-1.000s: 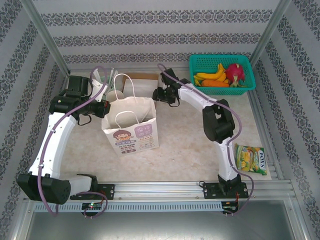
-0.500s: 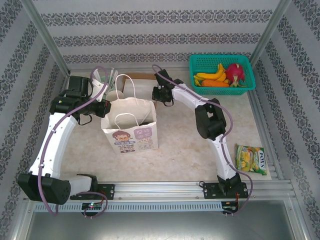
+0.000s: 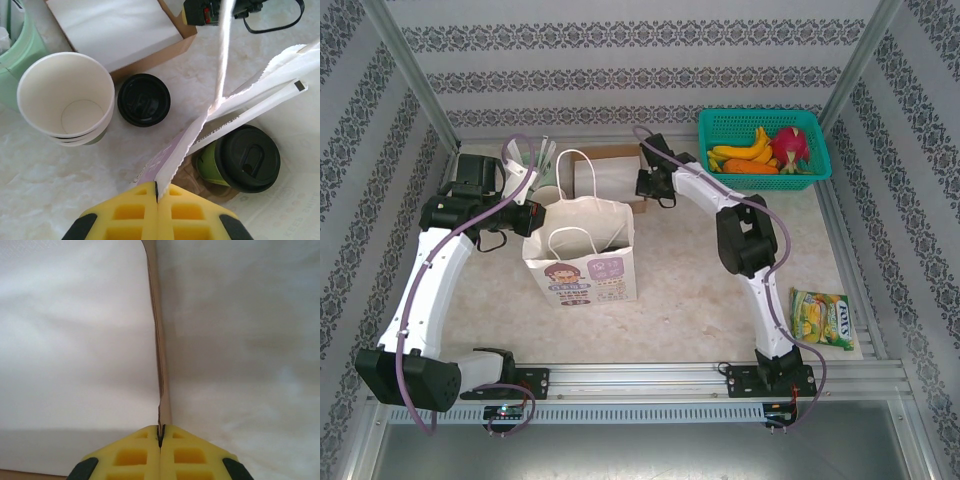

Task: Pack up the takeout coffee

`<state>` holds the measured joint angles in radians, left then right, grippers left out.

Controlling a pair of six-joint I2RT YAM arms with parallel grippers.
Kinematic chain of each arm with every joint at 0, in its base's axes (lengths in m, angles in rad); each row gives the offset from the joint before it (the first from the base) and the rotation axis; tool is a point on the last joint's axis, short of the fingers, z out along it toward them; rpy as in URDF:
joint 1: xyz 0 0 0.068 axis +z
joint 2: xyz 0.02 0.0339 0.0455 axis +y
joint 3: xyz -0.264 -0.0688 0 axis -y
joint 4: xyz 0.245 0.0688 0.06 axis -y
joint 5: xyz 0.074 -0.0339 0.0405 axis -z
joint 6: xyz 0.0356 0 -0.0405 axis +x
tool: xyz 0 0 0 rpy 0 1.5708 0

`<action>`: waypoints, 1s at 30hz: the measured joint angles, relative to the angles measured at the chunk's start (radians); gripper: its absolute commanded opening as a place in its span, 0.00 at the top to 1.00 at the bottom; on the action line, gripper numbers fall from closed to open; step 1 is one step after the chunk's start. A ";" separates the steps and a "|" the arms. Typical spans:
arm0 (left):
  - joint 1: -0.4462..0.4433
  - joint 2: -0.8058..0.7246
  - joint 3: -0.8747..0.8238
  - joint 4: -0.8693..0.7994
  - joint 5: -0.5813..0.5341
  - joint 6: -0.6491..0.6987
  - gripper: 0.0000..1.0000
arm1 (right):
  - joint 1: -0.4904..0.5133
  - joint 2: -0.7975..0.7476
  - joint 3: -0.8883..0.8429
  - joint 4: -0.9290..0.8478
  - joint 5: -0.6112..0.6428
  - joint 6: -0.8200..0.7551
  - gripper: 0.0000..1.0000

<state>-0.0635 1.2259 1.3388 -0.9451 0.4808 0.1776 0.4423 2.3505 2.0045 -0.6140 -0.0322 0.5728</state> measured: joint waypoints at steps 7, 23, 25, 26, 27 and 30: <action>0.000 0.010 -0.002 0.010 0.043 0.000 1.00 | -0.101 -0.054 -0.056 -0.023 0.047 -0.072 1.00; 0.000 0.012 -0.002 0.011 0.063 0.000 1.00 | -0.189 -0.352 -0.389 -0.071 0.056 -0.351 1.00; 0.000 0.012 -0.002 0.011 0.064 0.000 1.00 | -0.196 -0.384 -0.444 -0.072 0.053 -0.364 1.00; 0.000 0.012 -0.002 0.011 0.066 0.000 1.00 | -0.201 -0.397 -0.472 -0.069 0.053 -0.366 1.00; 0.000 0.012 -0.003 0.011 0.066 0.000 1.00 | -0.208 -0.410 -0.504 -0.067 0.052 -0.368 1.00; 0.000 0.012 -0.003 0.011 0.070 0.000 1.00 | -0.233 -0.447 -0.593 -0.063 0.050 -0.368 1.00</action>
<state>-0.0635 1.2381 1.3354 -0.9337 0.5507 0.1772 0.2089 1.9030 1.4113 -0.6773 0.0181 0.2047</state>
